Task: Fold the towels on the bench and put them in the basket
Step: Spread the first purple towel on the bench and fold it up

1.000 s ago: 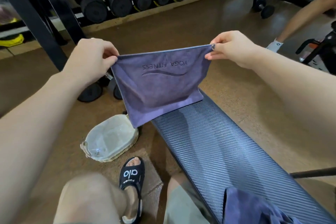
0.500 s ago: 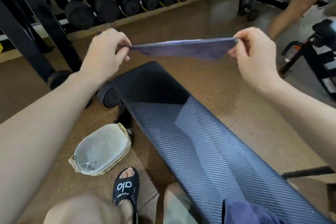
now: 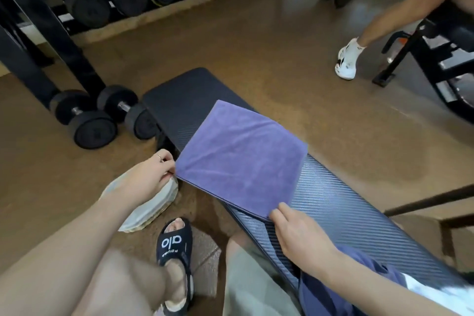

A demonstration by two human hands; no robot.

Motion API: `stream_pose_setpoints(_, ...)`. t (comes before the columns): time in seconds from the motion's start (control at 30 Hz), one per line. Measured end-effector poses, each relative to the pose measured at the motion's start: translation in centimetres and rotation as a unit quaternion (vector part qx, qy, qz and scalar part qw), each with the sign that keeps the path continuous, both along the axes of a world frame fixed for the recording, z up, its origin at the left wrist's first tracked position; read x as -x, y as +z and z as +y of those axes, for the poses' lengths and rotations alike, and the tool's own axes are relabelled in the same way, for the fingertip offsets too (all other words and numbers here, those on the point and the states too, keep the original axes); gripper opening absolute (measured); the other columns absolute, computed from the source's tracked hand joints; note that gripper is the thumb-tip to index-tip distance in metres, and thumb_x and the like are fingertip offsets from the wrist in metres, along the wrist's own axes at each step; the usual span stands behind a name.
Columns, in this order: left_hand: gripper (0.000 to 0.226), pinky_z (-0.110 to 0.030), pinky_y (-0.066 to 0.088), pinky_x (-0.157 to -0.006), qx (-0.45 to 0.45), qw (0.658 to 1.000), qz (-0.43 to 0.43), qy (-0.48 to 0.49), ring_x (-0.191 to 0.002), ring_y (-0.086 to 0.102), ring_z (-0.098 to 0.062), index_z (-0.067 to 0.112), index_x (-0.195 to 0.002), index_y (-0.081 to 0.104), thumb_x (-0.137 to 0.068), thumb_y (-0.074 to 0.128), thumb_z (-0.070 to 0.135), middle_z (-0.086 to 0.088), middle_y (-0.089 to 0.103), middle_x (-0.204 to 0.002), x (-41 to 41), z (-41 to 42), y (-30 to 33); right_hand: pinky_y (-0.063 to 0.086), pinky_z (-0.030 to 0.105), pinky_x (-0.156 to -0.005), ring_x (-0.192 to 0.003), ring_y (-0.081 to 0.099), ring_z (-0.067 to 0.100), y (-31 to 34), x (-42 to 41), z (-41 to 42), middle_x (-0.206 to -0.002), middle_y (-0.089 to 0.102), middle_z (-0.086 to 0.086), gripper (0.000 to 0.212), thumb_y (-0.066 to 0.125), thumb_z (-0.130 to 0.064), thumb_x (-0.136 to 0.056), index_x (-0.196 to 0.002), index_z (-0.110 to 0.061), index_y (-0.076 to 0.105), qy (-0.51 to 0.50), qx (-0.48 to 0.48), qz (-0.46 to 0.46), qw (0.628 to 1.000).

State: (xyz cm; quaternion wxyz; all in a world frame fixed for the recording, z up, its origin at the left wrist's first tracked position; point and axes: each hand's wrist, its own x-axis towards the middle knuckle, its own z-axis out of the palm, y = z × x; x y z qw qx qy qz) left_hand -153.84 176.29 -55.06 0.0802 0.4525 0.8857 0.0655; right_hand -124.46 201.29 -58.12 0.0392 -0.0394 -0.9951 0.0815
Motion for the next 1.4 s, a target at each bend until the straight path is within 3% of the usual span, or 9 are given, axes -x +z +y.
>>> stream_pose_setpoints(0.27, 0.01, -0.039, 0.052, -0.079, -0.01, 0.994, 0.002, 0.112, -0.089, 0.06, -0.025, 0.014, -0.099, 0.069, -0.091, 0.065, 0.009, -0.002, 0.049, -0.116, 0.3, 0.1, 0.0, 0.031, 0.03, -0.05, -0.057, 0.051, 0.021, 0.6, 0.4, -2.5, -0.075, 0.046, -0.002, 0.013, 0.064, -0.017, -0.075, -0.077, -0.019, 0.052, 0.022, 0.014, 0.002, 1.0)
stream_pose_setpoints(0.4, 0.035, -0.036, 0.044, -0.081, -0.027, 0.958, -0.128, 0.257, -0.103, 0.057, -0.032, 0.015, -0.119, 0.058, -0.087, 0.058, 0.001, -0.012, 0.052, -0.11, -0.9, 1.5, -0.2, 0.046, 0.036, -0.066, -0.074, 0.057, 0.019, 1.9, 2.3, -2.5, -0.081, 0.054, -0.007, 0.022, 0.049, -0.045, -0.089, -0.085, -0.024, 0.055, -0.06, 0.192, -0.065, 0.977)
stream_pose_setpoints(0.47, 0.036, -0.037, 0.044, -0.074, -0.121, 0.869, -0.281, 0.389, -0.091, 0.059, -0.031, 0.014, -0.121, 0.044, -0.09, 0.059, 0.005, -0.014, 0.055, -0.099, -2.7, 3.0, 0.1, 0.045, 0.034, -0.067, -0.072, 0.058, 0.016, 2.1, 4.2, 0.1, -0.073, 0.06, -0.007, 0.025, 0.055, -0.045, -0.089, -0.079, -0.022, 0.055, -0.139, 0.249, -0.016, 0.958)
stream_pose_setpoints(0.57, 0.034, -0.038, 0.055, -0.081, -0.198, 0.672, -0.501, 0.508, -0.094, 0.064, -0.022, 0.021, -0.116, 0.046, -0.092, 0.067, 0.032, -0.008, 0.052, -0.109, -6.5, 5.4, 0.2, 0.046, 0.037, -0.075, -0.09, 0.061, 0.028, 1.5, 7.5, 6.6, -0.09, 0.066, 0.004, 0.009, 0.058, -0.026, -0.089, -0.094, -0.018, 0.06, -0.245, 0.211, 0.036, 0.946)
stream_pose_setpoints(0.67, 0.056, -0.044, 0.056, -0.093, -0.198, 0.623, -0.55, 0.52, -0.108, 0.065, -0.027, 0.019, -0.127, 0.05, -0.086, 0.072, 0.051, -0.009, 0.054, -0.121, -9.9, 7.1, -1.6, 0.046, 0.043, -0.092, -0.114, 0.055, 0.039, 0.9, 9.9, 11.9, -0.119, 0.062, 0.018, 0.036, 0.057, -0.026, -0.09, -0.123, -0.012, 0.056, -0.351, 0.181, -0.001, 0.919)
stream_pose_setpoints(0.8, 0.038, -0.035, 0.057, -0.078, -0.242, 0.563, -0.593, 0.523, -0.092, 0.067, -0.02, 0.015, -0.118, 0.058, -0.09, 0.073, 0.037, -0.006, 0.065, -0.107, -13.9, 9.3, -2.4, 0.038, 0.037, -0.109, -0.135, 0.047, 0.035, 0.7, 11.2, 14.7, -0.147, 0.05, 0.017, 0.062, 0.056, -0.029, -0.096, -0.152, -0.011, 0.037, -0.435, 0.302, -0.074, 0.845)
stream_pose_setpoints(1.07, 0.045, -0.024, 0.058, -0.054, -0.323, 0.584, -0.514, 0.539, -0.091, 0.07, -0.018, 0.009, -0.12, 0.059, -0.076, 0.068, 0.007, -0.004, 0.069, -0.115, -15.6, 10.4, -3.1, 0.054, 0.035, -0.083, -0.085, 0.066, 0.027, 1.1, 10.8, 15.4, -0.094, 0.074, 0.009, 0.008, 0.069, -0.014, -0.075, -0.081, -0.019, 0.07, -0.501, 0.435, 0.022, 0.748)
stream_pose_setpoints(1.2, 0.054, -0.041, 0.064, -0.066, -0.305, 0.64, -0.452, 0.541, -0.088, 0.073, -0.024, 0.011, -0.112, 0.059, -0.059, 0.066, 0.015, -0.006, 0.07, -0.111, -15.6, 10.1, -4.8, 0.058, 0.039, -0.077, -0.072, 0.063, 0.027, 2.4, 8.1, 15.6, -0.077, 0.069, 0.006, 0.002, 0.064, -0.017, -0.069, -0.071, -0.016, 0.064, -0.515, 0.424, 0.028, 0.744)
stream_pose_setpoints(1.4, 0.058, -0.046, 0.061, -0.079, -0.204, 0.762, -0.383, 0.481, -0.087, 0.063, -0.023, 0.017, -0.109, 0.029, -0.074, 0.076, 0.016, -0.003, 0.052, -0.107, -17.8, 9.9, -1.4, 0.048, 0.028, -0.055, -0.07, 0.06, 0.025, 2.6, 3.1, 16.7, -0.077, 0.065, 0.013, 0.012, 0.063, -0.005, -0.079, -0.073, -0.01, 0.055, -0.495, 0.414, -0.045, 0.762)
